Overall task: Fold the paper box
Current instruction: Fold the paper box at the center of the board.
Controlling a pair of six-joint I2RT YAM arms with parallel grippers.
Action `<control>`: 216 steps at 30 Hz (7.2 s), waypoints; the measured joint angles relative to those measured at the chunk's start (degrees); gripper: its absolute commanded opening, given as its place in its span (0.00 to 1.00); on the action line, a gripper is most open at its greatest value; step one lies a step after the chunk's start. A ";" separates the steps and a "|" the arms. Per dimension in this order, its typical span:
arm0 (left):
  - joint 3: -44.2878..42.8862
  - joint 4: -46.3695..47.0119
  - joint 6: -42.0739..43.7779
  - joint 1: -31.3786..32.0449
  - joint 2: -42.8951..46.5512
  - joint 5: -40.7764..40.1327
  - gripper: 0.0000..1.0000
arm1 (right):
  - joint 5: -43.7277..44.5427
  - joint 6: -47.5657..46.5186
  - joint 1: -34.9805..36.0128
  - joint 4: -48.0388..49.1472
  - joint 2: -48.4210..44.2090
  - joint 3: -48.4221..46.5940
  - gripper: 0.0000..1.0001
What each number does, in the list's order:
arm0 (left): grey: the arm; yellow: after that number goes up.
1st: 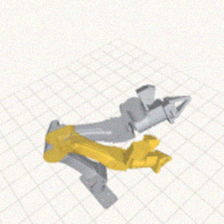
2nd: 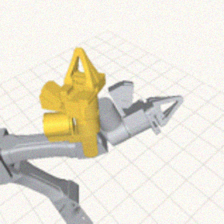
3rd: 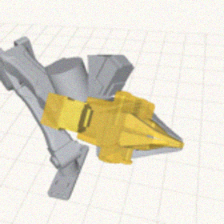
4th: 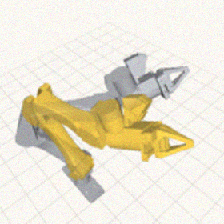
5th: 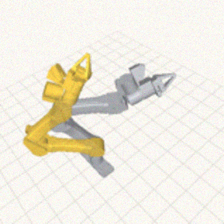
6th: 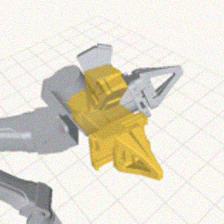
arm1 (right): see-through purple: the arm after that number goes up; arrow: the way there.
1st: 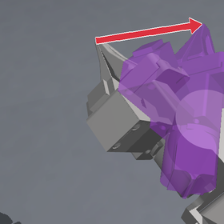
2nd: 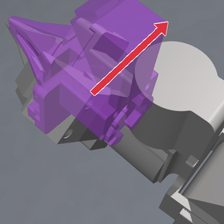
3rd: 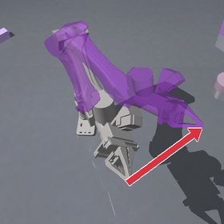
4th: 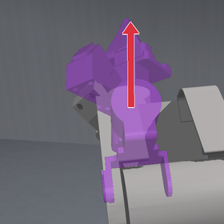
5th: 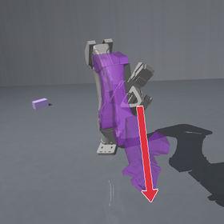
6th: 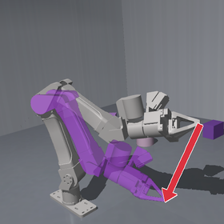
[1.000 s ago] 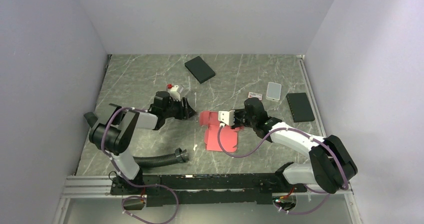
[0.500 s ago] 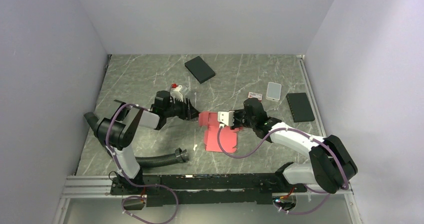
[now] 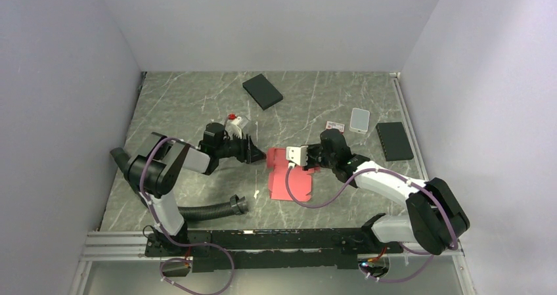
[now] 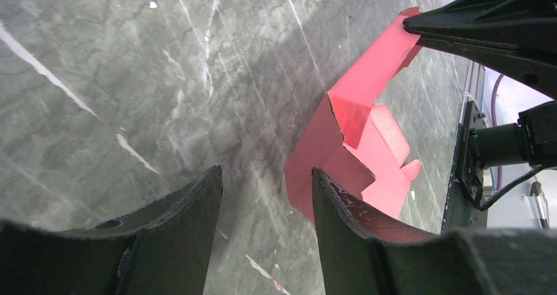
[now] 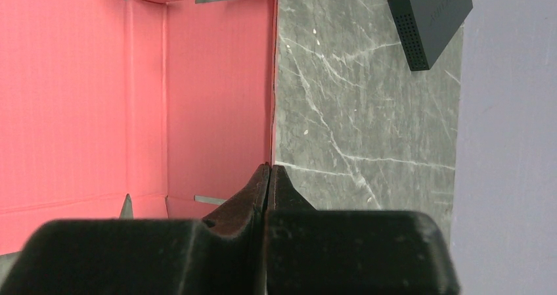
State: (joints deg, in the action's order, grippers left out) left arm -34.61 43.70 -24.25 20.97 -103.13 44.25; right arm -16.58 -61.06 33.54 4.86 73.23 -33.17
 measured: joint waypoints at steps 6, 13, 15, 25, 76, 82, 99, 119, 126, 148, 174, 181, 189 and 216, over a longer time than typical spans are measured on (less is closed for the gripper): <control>0.00 0.15 0.00 1.29 0.00 0.90 0.59 | -0.17 -0.02 0.00 -0.13 0.00 0.00 0.00; 0.00 -0.07 0.02 2.10 0.04 0.96 0.62 | -0.50 -0.13 0.00 -0.70 0.00 0.00 0.00; 0.00 -0.26 0.00 2.25 0.13 0.94 0.64 | -0.55 -0.24 0.02 -0.83 0.00 0.00 0.00; 0.00 -2.19 0.63 4.17 1.07 0.59 0.67 | -0.55 -0.28 0.26 -0.90 0.00 0.00 0.00; -1.05 -9.53 6.34 9.09 6.14 -15.21 0.68 | 1.22 1.16 1.81 -1.27 -0.22 -0.72 0.00; -0.39 -7.23 6.32 6.93 6.14 -13.09 0.69 | 2.75 1.03 2.54 -0.50 -0.87 -0.79 0.00; 0.81 -3.67 7.34 4.26 6.12 -9.55 0.70 | 11.74 -4.28 9.38 5.95 -0.09 0.63 0.00; 5.62 -0.52 8.52 4.11 6.95 -12.20 0.70 | 14.84 -8.41 13.84 8.96 2.21 2.71 0.00; 7.41 2.75 8.50 4.33 7.02 -13.62 0.69 | 14.58 -8.31 13.88 8.92 2.47 2.71 0.00; 12.33 9.57 9.92 8.31 9.16 -20.70 0.67 | 12.87 -5.09 14.29 8.28 3.43 1.25 0.00; 15.19 -11.32 8.48 7.74 35.12 -28.92 0.56 | 13.05 -4.31 14.36 8.48 4.31 0.52 0.00; 14.86 -12.13 8.79 7.67 24.37 -28.28 0.58 | 12.81 -4.37 14.38 8.44 4.33 0.46 0.00; 13.27 -9.62 9.18 7.67 19.12 -26.23 0.58 | 13.99 -5.35 15.69 10.27 4.72 1.25 0.00; 12.41 -2.93 10.03 7.67 15.10 -25.27 0.55 | 29.11 -13.42 22.99 31.21 12.28 8.04 0.00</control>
State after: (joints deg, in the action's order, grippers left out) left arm -22.20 40.77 -14.22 28.64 -88.03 18.98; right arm 12.53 -74.48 56.53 36.07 85.52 -25.12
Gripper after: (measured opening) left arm 0.560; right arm 0.013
